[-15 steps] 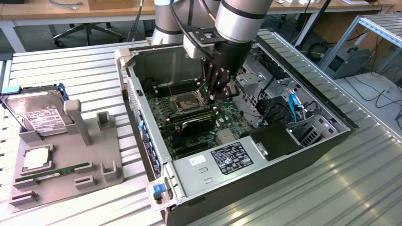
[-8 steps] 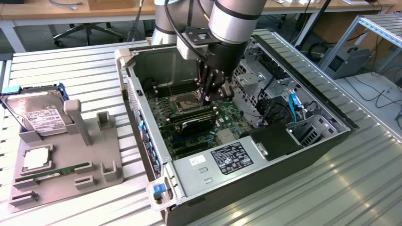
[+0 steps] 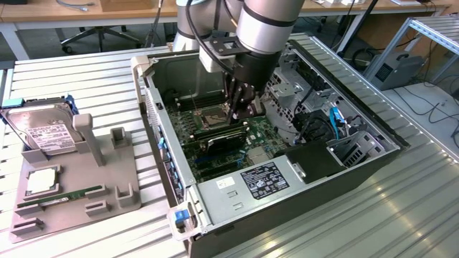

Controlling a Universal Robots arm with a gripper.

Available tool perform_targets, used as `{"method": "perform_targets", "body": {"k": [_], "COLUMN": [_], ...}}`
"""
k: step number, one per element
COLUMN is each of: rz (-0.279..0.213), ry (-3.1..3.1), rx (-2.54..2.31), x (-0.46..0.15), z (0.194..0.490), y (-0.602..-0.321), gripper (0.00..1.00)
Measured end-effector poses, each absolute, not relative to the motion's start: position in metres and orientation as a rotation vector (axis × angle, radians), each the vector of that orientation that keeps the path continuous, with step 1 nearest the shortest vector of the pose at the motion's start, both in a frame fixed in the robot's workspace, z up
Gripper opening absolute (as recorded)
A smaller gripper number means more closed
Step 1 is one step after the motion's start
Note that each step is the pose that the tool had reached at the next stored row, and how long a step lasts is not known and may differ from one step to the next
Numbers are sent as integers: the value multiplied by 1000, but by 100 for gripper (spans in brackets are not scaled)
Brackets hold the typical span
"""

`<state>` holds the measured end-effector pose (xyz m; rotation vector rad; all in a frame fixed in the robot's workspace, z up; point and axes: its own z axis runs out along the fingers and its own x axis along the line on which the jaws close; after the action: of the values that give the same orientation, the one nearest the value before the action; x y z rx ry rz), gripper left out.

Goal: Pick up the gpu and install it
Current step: 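Press down on the gpu until it lock into place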

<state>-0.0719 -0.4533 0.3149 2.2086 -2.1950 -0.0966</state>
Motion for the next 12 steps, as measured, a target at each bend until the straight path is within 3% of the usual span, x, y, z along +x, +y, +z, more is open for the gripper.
{"method": "perform_targets", "body": {"k": [12], "rz": [-97], "ry": [-2195], "rx": [2209], "x": [-90], "z": [311], "y": [-454], "gripper": [11]}}
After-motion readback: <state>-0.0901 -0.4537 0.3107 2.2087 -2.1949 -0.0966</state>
